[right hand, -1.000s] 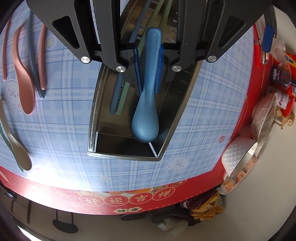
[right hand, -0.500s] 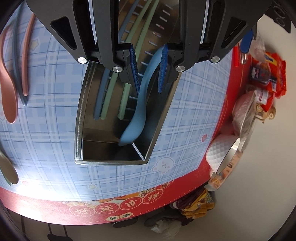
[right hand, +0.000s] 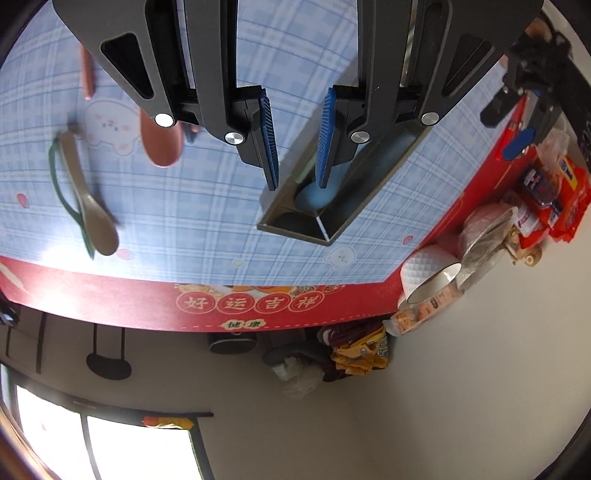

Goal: Organize utensils
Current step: 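Lower the left tool onto a pink chopstick and close on it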

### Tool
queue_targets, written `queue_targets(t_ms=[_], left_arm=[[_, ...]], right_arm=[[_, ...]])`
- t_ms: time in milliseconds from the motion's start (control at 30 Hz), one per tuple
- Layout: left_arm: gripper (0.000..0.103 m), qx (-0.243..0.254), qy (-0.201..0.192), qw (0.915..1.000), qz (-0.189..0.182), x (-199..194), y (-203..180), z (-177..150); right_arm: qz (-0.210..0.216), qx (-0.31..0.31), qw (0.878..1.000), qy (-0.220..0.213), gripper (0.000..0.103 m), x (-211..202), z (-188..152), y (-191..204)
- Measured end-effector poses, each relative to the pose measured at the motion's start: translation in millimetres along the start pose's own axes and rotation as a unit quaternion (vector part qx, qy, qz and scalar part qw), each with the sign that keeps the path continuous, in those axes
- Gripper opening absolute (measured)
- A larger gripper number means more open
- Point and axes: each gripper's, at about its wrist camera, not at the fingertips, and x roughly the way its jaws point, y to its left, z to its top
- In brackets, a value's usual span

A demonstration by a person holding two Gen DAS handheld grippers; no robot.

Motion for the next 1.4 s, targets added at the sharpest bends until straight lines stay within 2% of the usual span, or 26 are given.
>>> queue_targets(t_ms=[233,333,367,433,533,600,767,867,1033,1233,1400], left_arm=[[0.097,0.014,-0.017,0.9992,0.033,-7.4,-8.1,-0.4],[0.085,0.034,-0.017,0.9972,0.064,-13.7,-26.0,2.0],[0.081,0.034,-0.018,0.9975,0.059,-18.9,-32.9,4.1],[0.079,0.029,-0.029,0.9985,0.038,-32.4,-49.4,10.8],[0.076,0.050,-0.054,0.9972,0.009,-50.8,-87.8,19.6],[0.068,0.064,-0.055,0.9963,-0.015,-54.6,-115.9,22.4],[0.054,0.060,0.014,0.9954,-0.073,-27.9,-169.0,17.4],[0.045,0.064,0.049,0.9938,-0.077,-5.9,-192.2,9.3],[0.043,0.067,0.095,0.9892,-0.089,27.6,-218.6,-3.8],[0.042,0.069,0.137,0.9841,-0.090,54.5,-232.5,-17.2],[0.034,0.076,0.161,0.9808,-0.081,68.5,-237.1,-22.2]], right_arm=[[-0.002,0.030,0.999,-0.022,0.021,-46.3,-35.5,-71.5],[-0.006,0.035,0.999,-0.025,0.021,-55.6,-47.0,-91.3],[-0.008,0.034,0.999,-0.024,0.021,-56.7,-49.1,-96.1],[-0.013,0.027,0.999,-0.022,0.021,-57.5,-50.3,-102.4],[-0.014,0.016,0.999,-0.027,0.021,-58.2,-49.1,-108.6],[-0.008,0.021,0.999,-0.034,0.021,-57.4,-48.7,-112.6],[0.017,0.034,0.999,-0.036,0.021,-51.9,-54.8,-119.1],[0.033,0.036,0.997,-0.052,0.021,-59.0,-56.5,-121.5],[0.046,0.052,0.996,-0.063,0.021,-64.2,-59.4,-127.4],[0.051,0.069,0.991,-0.103,0.021,-82.6,-61.2,-134.4],[0.056,0.081,0.988,-0.117,0.021,-90.0,-60.2,-137.1]])
